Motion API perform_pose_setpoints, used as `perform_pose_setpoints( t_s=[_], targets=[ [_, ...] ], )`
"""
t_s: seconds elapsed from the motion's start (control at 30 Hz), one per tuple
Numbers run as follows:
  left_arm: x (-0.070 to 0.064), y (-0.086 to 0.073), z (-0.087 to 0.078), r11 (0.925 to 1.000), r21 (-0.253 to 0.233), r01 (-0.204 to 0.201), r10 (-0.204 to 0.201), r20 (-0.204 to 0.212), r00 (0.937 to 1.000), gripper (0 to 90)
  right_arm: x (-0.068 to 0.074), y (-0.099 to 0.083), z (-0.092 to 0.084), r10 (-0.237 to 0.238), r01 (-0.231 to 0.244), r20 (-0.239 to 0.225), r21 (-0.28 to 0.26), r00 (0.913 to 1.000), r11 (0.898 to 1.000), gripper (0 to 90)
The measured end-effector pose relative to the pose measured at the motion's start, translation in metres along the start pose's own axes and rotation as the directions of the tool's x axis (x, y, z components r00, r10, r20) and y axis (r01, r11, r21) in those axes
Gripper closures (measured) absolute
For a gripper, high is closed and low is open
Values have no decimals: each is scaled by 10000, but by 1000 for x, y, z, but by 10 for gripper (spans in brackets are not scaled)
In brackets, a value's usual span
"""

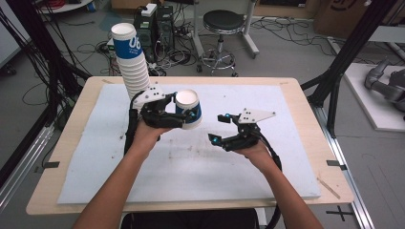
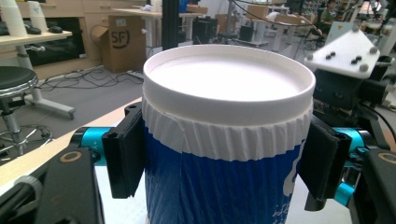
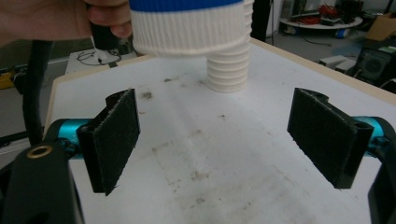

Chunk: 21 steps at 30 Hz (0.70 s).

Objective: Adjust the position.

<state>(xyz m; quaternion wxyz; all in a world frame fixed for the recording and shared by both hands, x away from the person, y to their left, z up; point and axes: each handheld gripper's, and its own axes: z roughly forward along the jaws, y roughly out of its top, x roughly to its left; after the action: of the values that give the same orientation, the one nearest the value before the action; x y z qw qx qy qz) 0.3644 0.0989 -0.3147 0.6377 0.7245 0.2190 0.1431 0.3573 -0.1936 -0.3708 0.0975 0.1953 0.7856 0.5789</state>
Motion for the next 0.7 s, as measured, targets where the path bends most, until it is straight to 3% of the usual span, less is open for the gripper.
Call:
perform_pose_setpoints(
  t_s=[0.33,0.53,0.7],
  targets=[
    [-8,-5,10,9999,103,15,-24,866,9962,278,9,14,26,-337,314,-602,-383,9976,9988,172],
    [-9,-7,10,9999,149,67,-83,1110,9938,282,10,18,32,-461,429,-836,-399,9954,9983,168],
    [-10,-9,12,9990,398,195,-244,1257,9918,263,11,21,25,-1198,1210,-640,143,9907,9926,269]
  ],
)
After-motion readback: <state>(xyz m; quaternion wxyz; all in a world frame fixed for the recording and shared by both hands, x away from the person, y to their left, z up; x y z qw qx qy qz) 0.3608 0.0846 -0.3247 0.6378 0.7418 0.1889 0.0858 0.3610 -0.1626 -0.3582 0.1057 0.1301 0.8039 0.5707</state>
